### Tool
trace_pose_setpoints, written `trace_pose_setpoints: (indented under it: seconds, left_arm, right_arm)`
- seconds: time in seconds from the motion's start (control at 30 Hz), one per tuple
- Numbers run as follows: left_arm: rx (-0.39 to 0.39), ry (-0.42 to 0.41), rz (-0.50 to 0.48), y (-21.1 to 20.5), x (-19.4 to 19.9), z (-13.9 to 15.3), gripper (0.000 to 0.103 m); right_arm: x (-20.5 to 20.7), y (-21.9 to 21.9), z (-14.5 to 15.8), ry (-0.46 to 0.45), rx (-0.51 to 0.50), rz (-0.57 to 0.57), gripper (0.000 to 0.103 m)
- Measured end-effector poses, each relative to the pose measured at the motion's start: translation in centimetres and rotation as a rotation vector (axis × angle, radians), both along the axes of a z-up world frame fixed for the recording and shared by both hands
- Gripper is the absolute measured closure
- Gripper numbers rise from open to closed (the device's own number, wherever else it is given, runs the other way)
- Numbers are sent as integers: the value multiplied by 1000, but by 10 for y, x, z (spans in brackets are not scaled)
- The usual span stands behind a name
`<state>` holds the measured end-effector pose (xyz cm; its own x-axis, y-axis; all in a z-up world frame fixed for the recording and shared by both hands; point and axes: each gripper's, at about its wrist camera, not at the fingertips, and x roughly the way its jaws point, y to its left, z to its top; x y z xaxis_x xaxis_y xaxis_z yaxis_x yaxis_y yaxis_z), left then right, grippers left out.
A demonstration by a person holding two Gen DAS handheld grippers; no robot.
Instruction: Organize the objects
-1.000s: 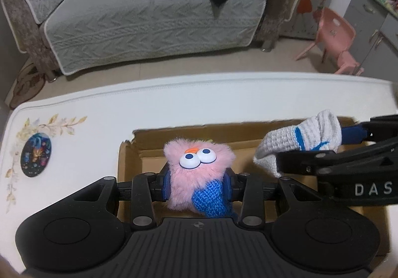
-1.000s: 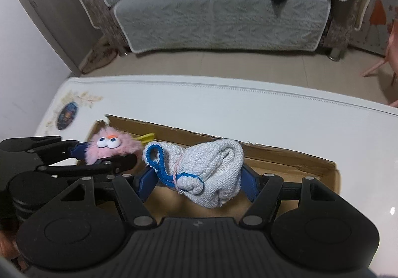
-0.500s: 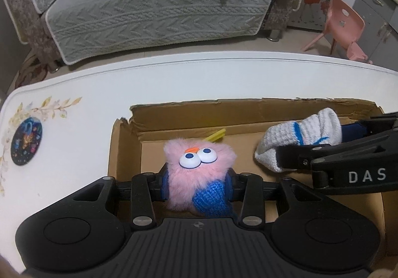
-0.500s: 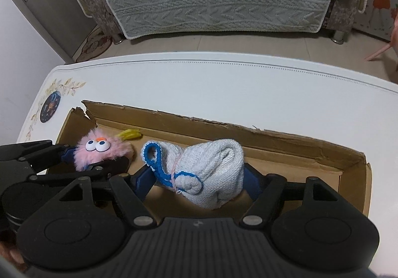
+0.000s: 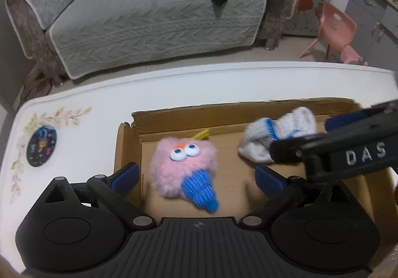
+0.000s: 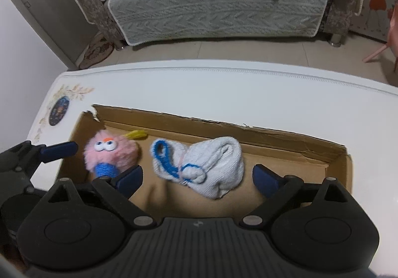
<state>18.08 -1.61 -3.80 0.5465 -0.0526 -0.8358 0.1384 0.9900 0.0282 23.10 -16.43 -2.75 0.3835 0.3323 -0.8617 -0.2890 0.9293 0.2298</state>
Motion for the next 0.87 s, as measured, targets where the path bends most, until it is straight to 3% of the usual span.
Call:
trace_pose_setpoints:
  seconds: [0.13, 0.23, 0.43, 0.6, 0.7, 0.87]
  left_arm:
    - [-27, -70, -23, -1, -33, 24, 0]
    - [-83, -90, -22, 3, -55, 35, 0]
    - [-157, -108, -14, 4, -100, 48, 0]
    - [-134, -136, -17, 2, -134, 52, 0]
    - [-190, -126, -19, 5, -147, 48, 0]
    - [-141, -166, 4, -1, -164, 51, 0]
  right_arm:
    - [-27, -6, 22, -85, 10, 21, 7]
    - [-51, -13, 36, -139, 31, 27, 1]
    - [-96, -15, 54, -223, 24, 50, 1]
    - [-125, -23, 55, -239, 48, 47, 1]
    - [-143, -29, 53, -260, 55, 35, 1]
    - [-158, -32, 57, -288, 31, 27, 1]
